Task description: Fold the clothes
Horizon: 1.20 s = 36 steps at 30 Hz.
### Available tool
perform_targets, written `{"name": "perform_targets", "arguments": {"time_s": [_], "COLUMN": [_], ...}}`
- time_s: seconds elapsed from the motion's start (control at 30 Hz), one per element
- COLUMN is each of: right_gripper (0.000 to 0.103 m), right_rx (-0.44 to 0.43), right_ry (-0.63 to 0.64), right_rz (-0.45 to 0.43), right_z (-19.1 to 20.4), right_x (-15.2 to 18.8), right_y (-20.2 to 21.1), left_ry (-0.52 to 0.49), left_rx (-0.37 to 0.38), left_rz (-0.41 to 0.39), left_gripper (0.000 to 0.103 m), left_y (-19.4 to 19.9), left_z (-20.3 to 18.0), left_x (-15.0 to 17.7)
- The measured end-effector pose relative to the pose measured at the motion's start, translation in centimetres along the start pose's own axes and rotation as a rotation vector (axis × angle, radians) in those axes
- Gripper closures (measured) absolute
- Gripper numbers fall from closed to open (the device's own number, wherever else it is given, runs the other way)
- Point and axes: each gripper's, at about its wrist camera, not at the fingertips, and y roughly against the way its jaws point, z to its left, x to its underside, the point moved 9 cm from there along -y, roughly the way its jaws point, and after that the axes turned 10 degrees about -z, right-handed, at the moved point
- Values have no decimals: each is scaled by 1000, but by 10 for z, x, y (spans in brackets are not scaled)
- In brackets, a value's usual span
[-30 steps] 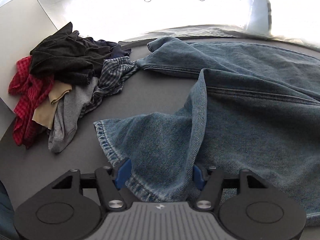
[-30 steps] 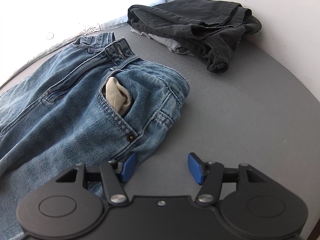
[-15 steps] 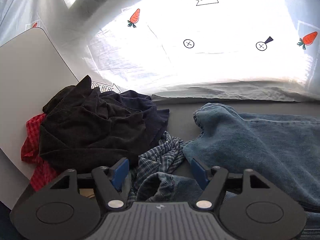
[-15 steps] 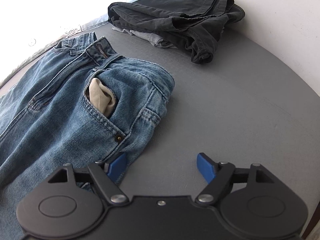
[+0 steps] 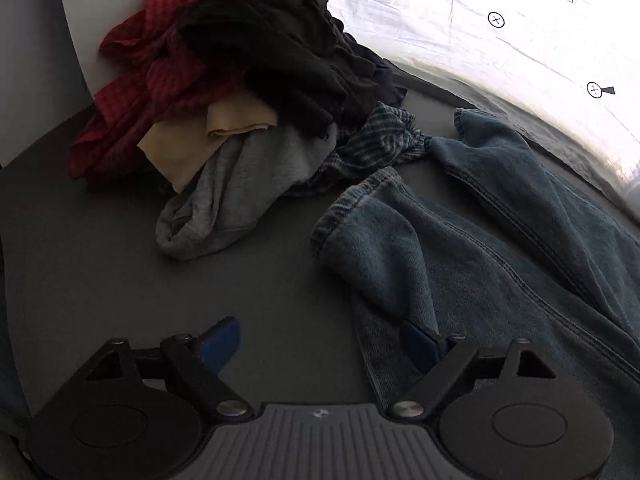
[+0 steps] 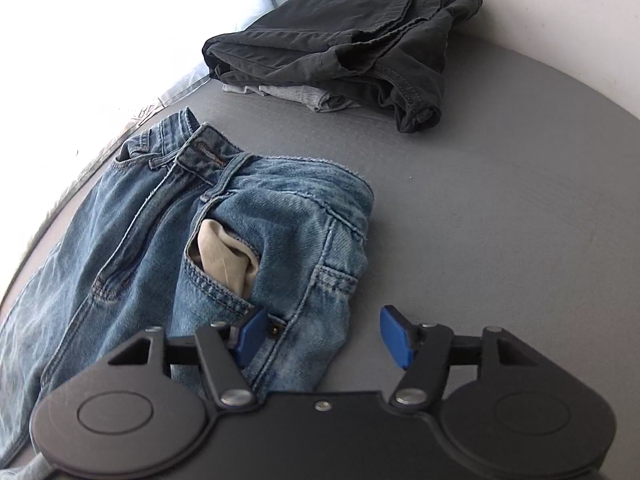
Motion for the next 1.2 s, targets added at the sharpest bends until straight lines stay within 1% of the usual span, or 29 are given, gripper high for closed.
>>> {"name": "perform_targets", "arguments": {"time_s": [0.07, 0.1, 0.13, 0.2, 0.27, 0.33, 0.37, 0.4, 0.43, 0.47, 0.53, 0.57, 0.6, 0.67, 0.73, 0.8, 0.83, 0.9, 0.97, 1.0, 1.03, 1.07, 1.1, 1.13, 1.2], "right_gripper": [36, 35, 34, 29, 28, 28, 30, 35, 37, 41, 41, 41, 41, 41, 41, 40, 40, 40, 40, 43, 44, 49, 57, 60, 65], "right_rx": [-1, -1, -2, -9, -17, -18, -25, -38, -53, -70, -102, -107, -109, -116, -121, -123, -124, -126, -130, -135, -137, -132, -126, -118, -122], "right_ry": [-17, -17, -19, -50, -95, -110, -111, -119, -131, -152, -201, -209, -206, -209, -232, -265, -279, -303, -313, -310, -303, -292, -281, -271, -276], "right_rz": [-11, -15, -18, -25, -30, -32, -30, -27, -22, -15, -3, -2, -3, -3, 0, 5, 8, 12, 14, 16, 17, 17, 16, 16, 20], "right_z": [1, 1, 1, 0, 0, 0, 1, 1, 2, 3, 5, 6, 6, 6, 5, 3, 2, 0, 0, 1, 3, 3, 4, 3, -1], "right_x": [-2, -2, -3, -5, -6, -7, -7, -6, -6, -5, -3, -2, -2, -1, -2, -3, -3, -4, -4, -4, -3, -3, -3, -2, -2], "right_y": [-2, -3, -4, -6, -6, -7, -7, -7, -6, -6, -6, -5, -5, -5, -5, -6, -6, -7, -8, -8, -8, -7, -7, -7, -7], "left_ry": [78, 105, 130, 160, 163, 167, 182, 201, 218, 233, 264, 291, 327, 407, 451, 488, 517, 595, 667, 690, 708, 729, 758, 788, 837], "left_rx": [21, 36, 54, 80, 95, 109, 124, 151, 177, 189, 184, 195, 222, 296, 331, 336, 336, 339, 342, 340, 336, 329, 319, 310, 296], "left_rz": [65, 85, 95, 106, 101, 98, 103, 106, 108, 106, 97, 94, 95, 108, 115, 106, 102, 101, 102, 102, 100, 97, 94, 92, 84], "left_gripper": [16, 16, 16, 16, 16, 17, 17, 17, 18, 18, 18, 19, 20, 25, 28, 31, 35, 37, 43, 45, 50, 57, 60, 64, 67], "left_y": [3, 4, 6, 7, 4, 2, 1, 1, 0, -1, -2, -2, -2, -4, -9, -13, -16, -21, -26, -27, -29, -30, -32, -33, -35], "left_z": [7, 6, 4, -3, -12, -20, -25, -29, -33, -36, -38, -38, -38, -40, -43, -44, -43, -40, -35, -32, -30, -26, -20, -15, -4], "left_x": [23, 34, 43, 51, 50, 48, 46, 44, 43, 43, 42, 41, 39, 37, 34, 29, 27, 25, 23, 22, 22, 22, 22, 23, 24]}}
